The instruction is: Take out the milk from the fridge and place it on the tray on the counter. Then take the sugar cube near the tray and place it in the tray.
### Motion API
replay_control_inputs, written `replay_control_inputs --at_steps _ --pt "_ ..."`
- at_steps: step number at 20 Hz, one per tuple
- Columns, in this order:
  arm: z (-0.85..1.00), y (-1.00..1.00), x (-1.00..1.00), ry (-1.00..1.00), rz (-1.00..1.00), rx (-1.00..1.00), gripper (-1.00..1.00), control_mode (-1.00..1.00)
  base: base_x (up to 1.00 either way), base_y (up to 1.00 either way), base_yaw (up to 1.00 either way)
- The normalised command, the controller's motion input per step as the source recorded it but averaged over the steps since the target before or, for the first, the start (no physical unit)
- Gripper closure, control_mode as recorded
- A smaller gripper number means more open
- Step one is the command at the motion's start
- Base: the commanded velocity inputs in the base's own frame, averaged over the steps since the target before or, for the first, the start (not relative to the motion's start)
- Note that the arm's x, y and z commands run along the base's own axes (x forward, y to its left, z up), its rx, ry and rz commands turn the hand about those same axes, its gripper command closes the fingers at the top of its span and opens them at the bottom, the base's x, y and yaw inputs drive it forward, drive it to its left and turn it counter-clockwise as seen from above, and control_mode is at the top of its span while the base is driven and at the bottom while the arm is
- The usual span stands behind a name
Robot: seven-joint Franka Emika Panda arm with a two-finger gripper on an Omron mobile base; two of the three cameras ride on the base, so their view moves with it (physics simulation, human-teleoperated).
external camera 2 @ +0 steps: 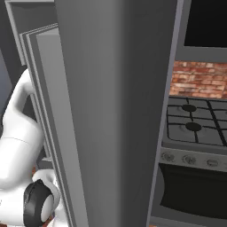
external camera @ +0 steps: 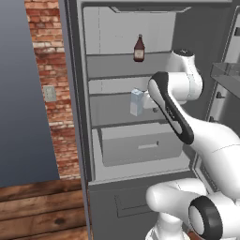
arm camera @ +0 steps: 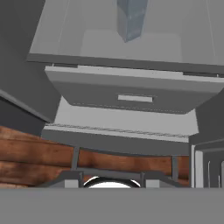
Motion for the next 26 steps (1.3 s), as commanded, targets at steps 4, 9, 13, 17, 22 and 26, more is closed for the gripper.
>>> replay_control_inputs --at_steps 4,9,13,17,22,26 --pt "0.00 0.00 -0.22 -0.06 0.00 0.00 -1.00 -1.00 0.00 0.00 0.00" --pt "0.00 0.00 -0.39 -0.32 0.00 0.00 -1.00 -1.00 0.00 0.00 0.00" --pt "0.01 0.00 -0.09 -0.45 0.00 0.00 -1.00 -1.00 0.00 0.00 0.00" --pt "0.00 -0.04 0.00 -0.26 0.03 0.00 -1.00 -1.00 0.00 0.00 0.00" --pt "0.00 -0.02 0.02 -0.11 0.02 0.00 -1.00 -1.00 0.00 0.00 0.00" --pt "0.00 -0.01 0.00 -0.07 0.05 0.00 -1.00 -1.00 0.00 0.00 0.00"
